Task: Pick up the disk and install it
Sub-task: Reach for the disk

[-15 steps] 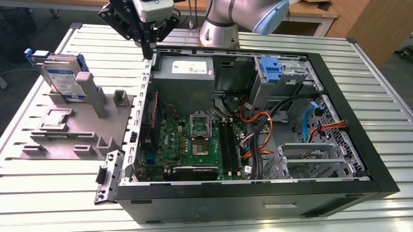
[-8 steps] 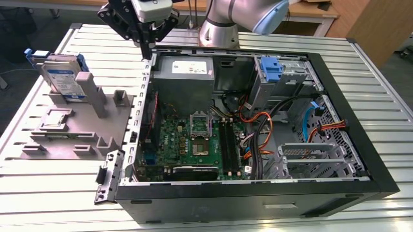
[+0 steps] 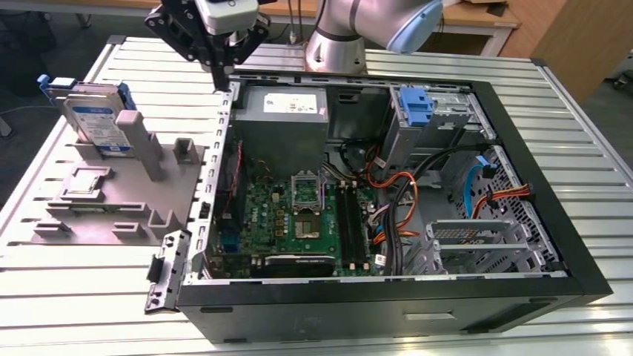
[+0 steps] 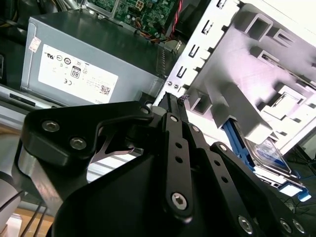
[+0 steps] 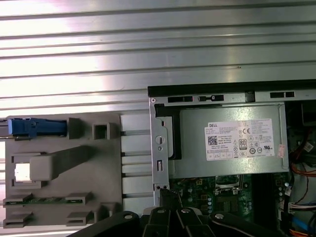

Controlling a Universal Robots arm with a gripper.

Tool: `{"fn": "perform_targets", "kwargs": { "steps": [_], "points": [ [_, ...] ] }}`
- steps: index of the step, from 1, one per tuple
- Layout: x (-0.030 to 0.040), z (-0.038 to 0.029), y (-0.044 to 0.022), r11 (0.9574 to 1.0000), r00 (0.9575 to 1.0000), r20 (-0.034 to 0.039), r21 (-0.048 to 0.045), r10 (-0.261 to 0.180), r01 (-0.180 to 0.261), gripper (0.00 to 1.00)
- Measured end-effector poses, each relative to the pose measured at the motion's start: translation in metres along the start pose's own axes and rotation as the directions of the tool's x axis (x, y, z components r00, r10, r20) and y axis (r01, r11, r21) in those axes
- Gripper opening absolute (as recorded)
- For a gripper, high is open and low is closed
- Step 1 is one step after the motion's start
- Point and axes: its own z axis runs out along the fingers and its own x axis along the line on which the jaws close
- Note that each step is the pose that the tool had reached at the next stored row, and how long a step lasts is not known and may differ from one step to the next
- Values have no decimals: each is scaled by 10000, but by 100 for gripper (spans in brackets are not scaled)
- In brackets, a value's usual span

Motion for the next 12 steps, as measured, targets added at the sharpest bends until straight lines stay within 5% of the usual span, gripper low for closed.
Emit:
{"fn": "perform_targets", "kwargs": {
  "steps": [12],
  "points": [
    [95,2,-7,10000,10000,-2,0,-1,1,10]
  ]
}}
